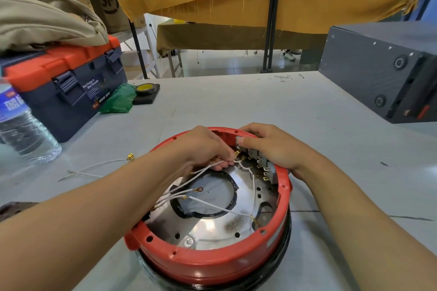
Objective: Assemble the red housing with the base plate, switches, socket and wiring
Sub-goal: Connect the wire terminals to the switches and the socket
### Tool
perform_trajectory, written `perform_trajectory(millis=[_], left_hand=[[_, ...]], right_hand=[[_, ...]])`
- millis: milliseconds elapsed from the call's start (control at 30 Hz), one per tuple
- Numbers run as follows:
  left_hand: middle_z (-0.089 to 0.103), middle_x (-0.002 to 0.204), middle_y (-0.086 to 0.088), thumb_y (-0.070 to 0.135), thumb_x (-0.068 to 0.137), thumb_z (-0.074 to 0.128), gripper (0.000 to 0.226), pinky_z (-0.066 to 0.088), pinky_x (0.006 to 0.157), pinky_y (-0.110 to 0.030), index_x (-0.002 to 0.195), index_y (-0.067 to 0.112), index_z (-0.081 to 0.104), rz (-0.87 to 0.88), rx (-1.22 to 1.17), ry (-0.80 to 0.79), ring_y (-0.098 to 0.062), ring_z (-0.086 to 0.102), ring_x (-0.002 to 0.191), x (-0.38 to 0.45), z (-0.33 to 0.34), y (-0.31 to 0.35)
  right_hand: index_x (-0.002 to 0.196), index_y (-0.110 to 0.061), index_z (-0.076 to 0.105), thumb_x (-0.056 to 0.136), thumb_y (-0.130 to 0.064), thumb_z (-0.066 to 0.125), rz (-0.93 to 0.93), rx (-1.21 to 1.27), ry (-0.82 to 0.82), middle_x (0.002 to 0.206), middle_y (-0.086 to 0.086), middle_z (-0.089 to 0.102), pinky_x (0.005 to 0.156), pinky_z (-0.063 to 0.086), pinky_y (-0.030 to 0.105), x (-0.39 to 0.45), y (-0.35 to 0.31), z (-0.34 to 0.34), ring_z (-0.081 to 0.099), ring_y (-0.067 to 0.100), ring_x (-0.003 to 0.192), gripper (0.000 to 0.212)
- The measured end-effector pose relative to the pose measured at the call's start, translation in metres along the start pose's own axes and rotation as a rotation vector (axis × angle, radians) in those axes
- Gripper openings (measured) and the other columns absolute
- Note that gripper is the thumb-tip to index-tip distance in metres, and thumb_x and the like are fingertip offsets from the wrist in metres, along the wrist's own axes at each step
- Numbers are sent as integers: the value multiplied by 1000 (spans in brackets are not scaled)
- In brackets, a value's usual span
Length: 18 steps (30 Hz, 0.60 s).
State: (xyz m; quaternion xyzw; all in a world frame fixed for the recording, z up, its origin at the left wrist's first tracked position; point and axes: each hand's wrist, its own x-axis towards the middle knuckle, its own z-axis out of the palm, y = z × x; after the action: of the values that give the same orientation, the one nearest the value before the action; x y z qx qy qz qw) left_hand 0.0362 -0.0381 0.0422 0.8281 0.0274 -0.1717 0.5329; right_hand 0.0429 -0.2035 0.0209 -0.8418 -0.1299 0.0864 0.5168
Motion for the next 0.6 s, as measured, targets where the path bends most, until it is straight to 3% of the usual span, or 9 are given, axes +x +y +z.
perform_trajectory(millis=[433,600], left_hand=[[68,58,-8,-8,79,65,14,48,46,-16,69,0,70,23,-24,30,-9,59,43,0,3,-2],[68,59,-8,-8,80,64,14,49,46,-16,69,0,69,15,-27,29,-9,60,44,-1,3,-2]], right_hand=[[107,-17,65,92,-25,57,-1,10,8,104,5,68,88,47,30,-1,-1,1,63,19,97,19],[106,-18,65,92,-25,58,-1,12,4,102,4,68,81,46,27,0,-1,1,62,16,90,18]])
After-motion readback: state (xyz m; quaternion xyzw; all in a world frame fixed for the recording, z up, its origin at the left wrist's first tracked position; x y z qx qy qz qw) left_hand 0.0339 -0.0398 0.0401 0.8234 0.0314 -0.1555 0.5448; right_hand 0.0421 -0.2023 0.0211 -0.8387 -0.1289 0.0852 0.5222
